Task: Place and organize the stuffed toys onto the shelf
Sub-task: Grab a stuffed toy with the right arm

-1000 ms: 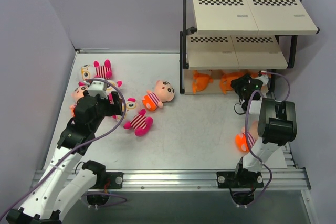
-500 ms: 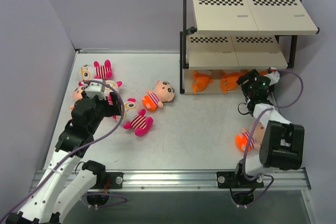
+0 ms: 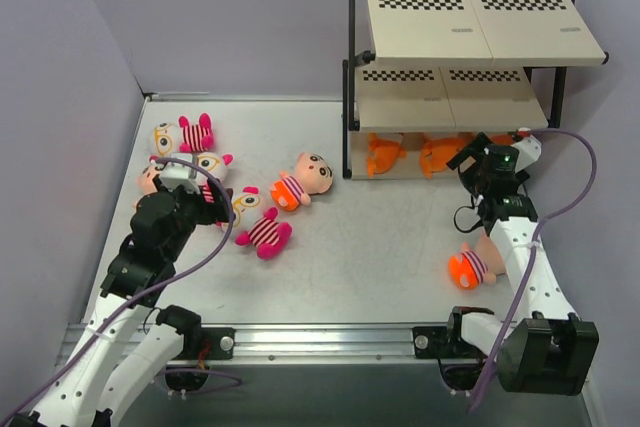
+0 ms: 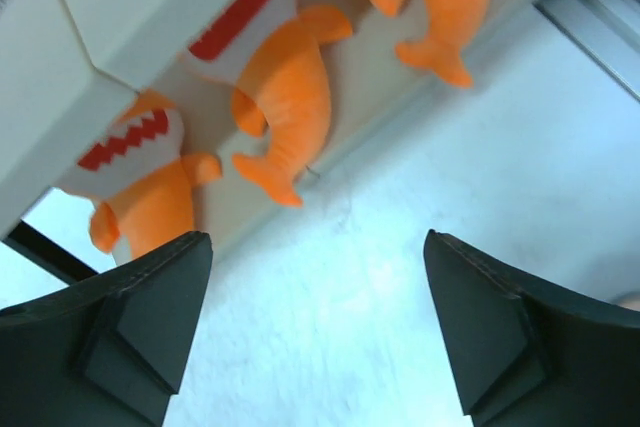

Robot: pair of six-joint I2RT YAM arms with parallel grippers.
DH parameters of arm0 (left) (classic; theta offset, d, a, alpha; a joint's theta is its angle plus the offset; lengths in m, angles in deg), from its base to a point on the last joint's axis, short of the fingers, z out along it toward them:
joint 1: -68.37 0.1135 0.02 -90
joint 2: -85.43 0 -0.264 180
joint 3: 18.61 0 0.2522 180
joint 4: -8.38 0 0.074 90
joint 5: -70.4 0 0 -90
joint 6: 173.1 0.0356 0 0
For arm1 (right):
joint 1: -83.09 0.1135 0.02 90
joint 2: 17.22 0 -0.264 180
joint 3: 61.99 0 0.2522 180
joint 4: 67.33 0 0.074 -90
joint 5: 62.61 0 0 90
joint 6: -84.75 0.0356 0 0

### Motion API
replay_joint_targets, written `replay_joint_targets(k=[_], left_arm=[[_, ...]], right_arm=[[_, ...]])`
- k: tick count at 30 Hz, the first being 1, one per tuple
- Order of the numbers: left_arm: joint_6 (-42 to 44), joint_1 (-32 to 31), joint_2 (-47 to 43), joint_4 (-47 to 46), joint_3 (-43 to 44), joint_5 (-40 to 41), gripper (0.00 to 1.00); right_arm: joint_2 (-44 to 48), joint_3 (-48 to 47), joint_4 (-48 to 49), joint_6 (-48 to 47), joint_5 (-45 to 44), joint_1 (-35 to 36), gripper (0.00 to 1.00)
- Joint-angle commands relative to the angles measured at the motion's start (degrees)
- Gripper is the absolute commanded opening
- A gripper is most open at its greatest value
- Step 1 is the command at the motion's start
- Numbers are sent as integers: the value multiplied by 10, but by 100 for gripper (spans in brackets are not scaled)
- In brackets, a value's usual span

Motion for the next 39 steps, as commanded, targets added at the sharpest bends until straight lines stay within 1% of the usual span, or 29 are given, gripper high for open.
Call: replay_joint_targets(k=[1, 2, 3, 5, 6, 9, 10, 12, 15, 17, 22, 24, 29, 35, 37, 39], left_arm=[[-3, -7, -4, 2, 26, -8, 85], [-3, -6, -4, 2, 27, -9, 85], [-4, -7, -4, 3, 27, -10, 85], [-4, -9, -7, 4, 27, -10, 85], [-4, -10, -8, 3, 27, -9, 85], [-3, -14, -9, 6, 28, -5, 85], [-3, -15, -9, 6, 29, -4, 85], [-3, -19, -11, 8, 29, -3, 85], [-1, -25, -17, 8, 29, 0, 85], [-1, -27, -19, 8, 29, 3, 85], [0, -33, -21, 9, 29, 4, 85], [0, -34, -21, 10, 28, 3, 85], [0, -35, -18, 11, 28, 2, 85], [0, -34, -12, 12, 28, 0, 85], [0, -34, -11, 14, 30, -1, 85], [0, -34, -7, 14, 30, -2, 85]], right_arm=[[28, -14, -143, 25, -71, 11, 93], [34, -13, -158, 27, -106, 10, 96], [38, -17, -194, 35, -127, 10, 100], [45, -21, -230, 55, -164, 0, 100], [44, -25, -262, 63, -183, -7, 100], [34, -34, -309, 95, -208, -29, 100], [26, -34, -345, 114, -216, -33, 100], [17, -38, -389, 153, -223, -43, 100], [21, -32, -414, 192, -245, -48, 100], [36, -15, -413, 203, -244, -55, 99], [51, 43, -370, 207, -187, -98, 99], [46, 67, -355, 205, -174, -109, 99], [21, 91, -319, 198, -148, -134, 99], [-23, 129, -241, 169, -113, -140, 92], [-42, 137, -215, 155, -80, -141, 88], [-53, 145, -193, 137, -64, -141, 79]])
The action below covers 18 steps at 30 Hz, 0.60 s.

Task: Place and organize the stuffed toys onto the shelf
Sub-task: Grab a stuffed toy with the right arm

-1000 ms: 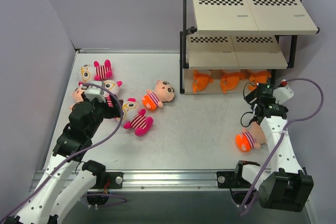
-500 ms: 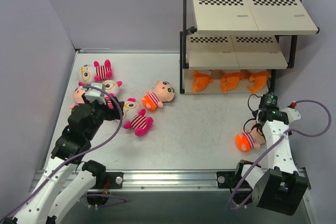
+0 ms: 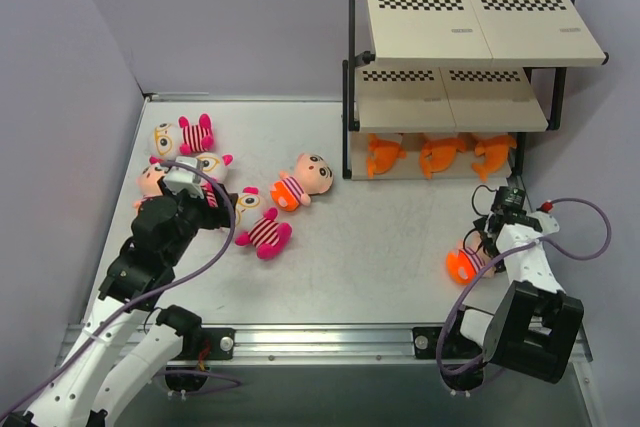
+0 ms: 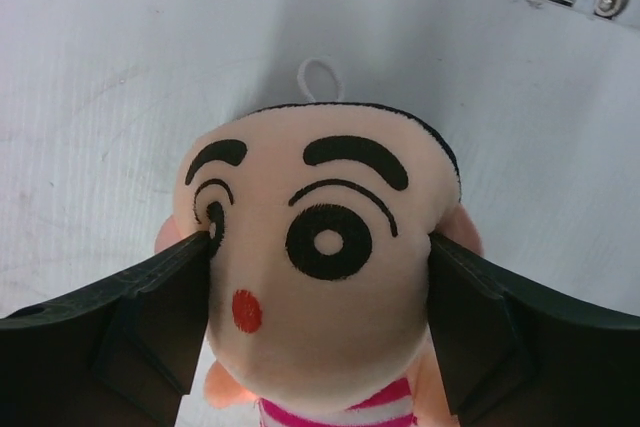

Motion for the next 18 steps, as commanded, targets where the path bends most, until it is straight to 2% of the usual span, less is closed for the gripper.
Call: replay_joint_targets(k=[1, 6, 8, 15, 17, 18], left_arm=[[1, -2, 4, -2, 27, -3, 85], [1, -1, 11, -3, 27, -11, 85], [0, -1, 15, -4, 26, -17, 85], [-6, -1, 32, -9, 26, -43, 85], [-6, -1, 39, -11, 24, -53, 85], [-9, -1, 41, -14, 25, -60, 85]], right_arm=[[-31, 22, 37, -41, 60, -3, 76], [-13, 22, 72, -86, 94, 20, 49], [14, 19, 78, -95, 93, 63, 38], [51, 2, 172, -160, 177, 184, 33], [50, -5, 193, -172, 199, 228, 33], [48, -10, 208, -181, 198, 272, 33]])
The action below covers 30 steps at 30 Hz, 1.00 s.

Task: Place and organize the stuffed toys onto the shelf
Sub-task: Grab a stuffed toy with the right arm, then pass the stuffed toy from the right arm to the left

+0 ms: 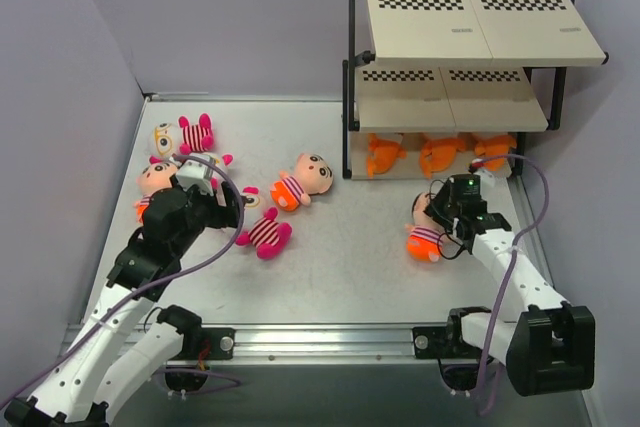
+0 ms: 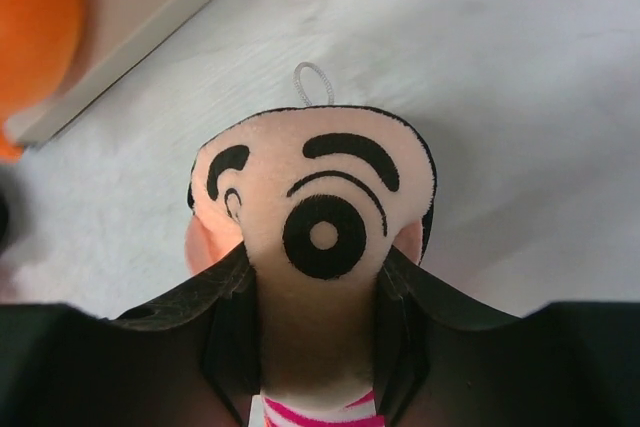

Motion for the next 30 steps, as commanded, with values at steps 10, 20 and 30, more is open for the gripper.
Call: replay_joint_targets(k=[10, 20, 30], left_arm=[[-19, 3, 37, -28, 22, -81, 85], [-89, 8, 39, -102, 2, -174, 85], [-284, 5, 59, -221, -49, -199, 85]], right_arm=[[-28, -92, 147, -121, 5, 290, 34], [-69, -139, 275, -178, 6, 454, 38], [-113, -153, 357, -197, -23, 532, 43]])
